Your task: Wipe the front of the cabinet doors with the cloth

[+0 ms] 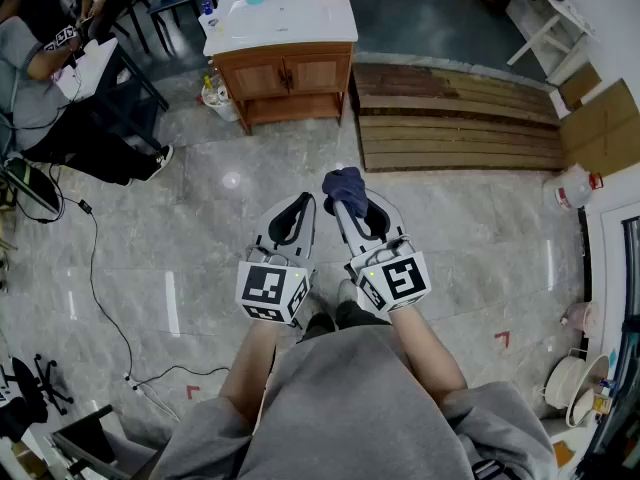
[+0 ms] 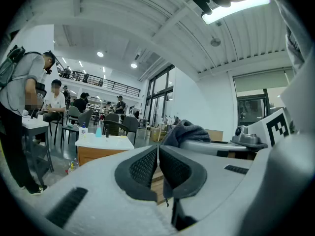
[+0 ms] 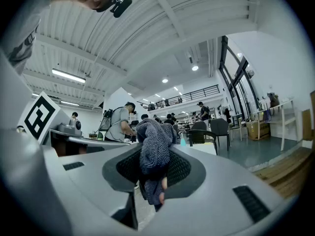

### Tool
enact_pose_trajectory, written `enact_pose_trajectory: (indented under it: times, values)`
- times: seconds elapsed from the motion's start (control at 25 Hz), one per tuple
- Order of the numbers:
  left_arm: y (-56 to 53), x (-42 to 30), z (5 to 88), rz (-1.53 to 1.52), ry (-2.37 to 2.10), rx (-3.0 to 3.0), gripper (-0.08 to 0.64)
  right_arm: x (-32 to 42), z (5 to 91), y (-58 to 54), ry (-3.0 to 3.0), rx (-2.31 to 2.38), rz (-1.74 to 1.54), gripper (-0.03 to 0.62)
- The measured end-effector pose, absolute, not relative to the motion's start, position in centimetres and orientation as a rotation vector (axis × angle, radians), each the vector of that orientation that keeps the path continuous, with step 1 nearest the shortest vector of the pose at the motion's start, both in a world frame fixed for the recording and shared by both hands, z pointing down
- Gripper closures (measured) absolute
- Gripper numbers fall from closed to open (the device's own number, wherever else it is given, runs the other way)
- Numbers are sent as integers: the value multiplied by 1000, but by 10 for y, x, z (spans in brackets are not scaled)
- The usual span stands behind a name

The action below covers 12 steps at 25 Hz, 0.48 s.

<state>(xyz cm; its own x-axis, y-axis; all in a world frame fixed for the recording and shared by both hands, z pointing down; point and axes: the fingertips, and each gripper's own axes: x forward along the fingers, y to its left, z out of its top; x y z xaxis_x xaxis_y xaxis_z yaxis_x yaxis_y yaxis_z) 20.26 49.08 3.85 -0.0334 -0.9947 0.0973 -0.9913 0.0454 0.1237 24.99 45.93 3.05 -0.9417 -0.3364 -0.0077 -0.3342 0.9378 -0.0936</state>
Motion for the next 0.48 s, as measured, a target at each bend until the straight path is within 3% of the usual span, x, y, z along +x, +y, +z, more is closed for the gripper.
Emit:
enact_pose_trajectory:
  times: [0.48]
  values:
    - [427,235,40,25,-2134,2089,541,279,38,396,3033,-517,-196,499]
